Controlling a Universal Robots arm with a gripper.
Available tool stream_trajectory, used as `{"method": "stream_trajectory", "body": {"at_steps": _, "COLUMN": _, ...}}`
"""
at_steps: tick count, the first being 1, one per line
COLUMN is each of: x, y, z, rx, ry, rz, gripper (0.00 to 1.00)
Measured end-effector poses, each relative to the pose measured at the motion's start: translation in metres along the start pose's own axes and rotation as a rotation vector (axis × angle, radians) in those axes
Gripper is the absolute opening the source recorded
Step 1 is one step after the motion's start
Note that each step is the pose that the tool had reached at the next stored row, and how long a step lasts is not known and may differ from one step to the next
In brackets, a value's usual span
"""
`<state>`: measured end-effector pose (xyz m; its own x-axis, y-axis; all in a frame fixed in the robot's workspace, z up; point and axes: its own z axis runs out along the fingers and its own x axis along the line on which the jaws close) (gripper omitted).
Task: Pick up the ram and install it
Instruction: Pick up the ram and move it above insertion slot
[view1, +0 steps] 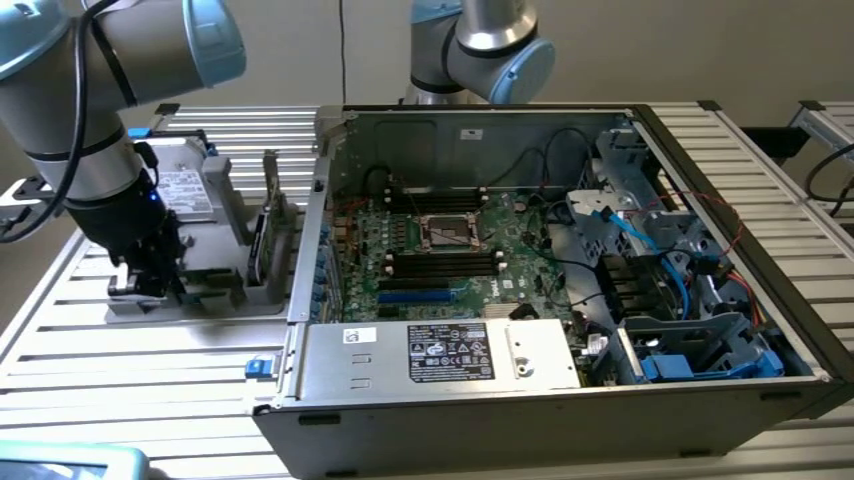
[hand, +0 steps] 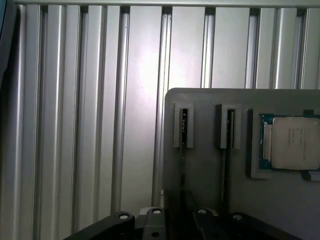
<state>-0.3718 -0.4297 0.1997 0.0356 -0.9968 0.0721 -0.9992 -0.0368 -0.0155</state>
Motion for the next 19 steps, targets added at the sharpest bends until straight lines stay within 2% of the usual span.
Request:
{"method": "stream_trajectory", "body": {"at_steps": 1, "x": 0.000, "y": 0.0000, "z": 0.0000, "rx": -0.0001, "ry": 0.0001, "rz": 0.000, "gripper": 0.16}}
{"method": "stream_trajectory", "body": {"at_steps": 3, "x": 0.000, "y": 0.0000, "z": -0.0001, "rx": -0.0001, "ry": 0.0002, "rz": 0.000, "gripper": 0.13}}
{"method": "stream_trajectory", "body": {"at_steps": 13, "x": 0.000, "y": 0.0000, "z": -0.0003, "rx": 0.0001, "ry": 0.0000, "rz": 0.000, "gripper": 0.13}}
{"method": "stream_trajectory", "body": {"at_steps": 15, "x": 0.000, "y": 0.0000, "z": -0.0030, "rx": 0.0001, "ry": 0.0011, "rz": 0.000, "gripper": 0.13}}
{"method": "stream_trajectory", "body": {"at_steps": 19, "x": 0.001, "y": -0.0001, "z": -0.0151, "rx": -0.0002, "ry": 0.0074, "rz": 0.000, "gripper": 0.13}}
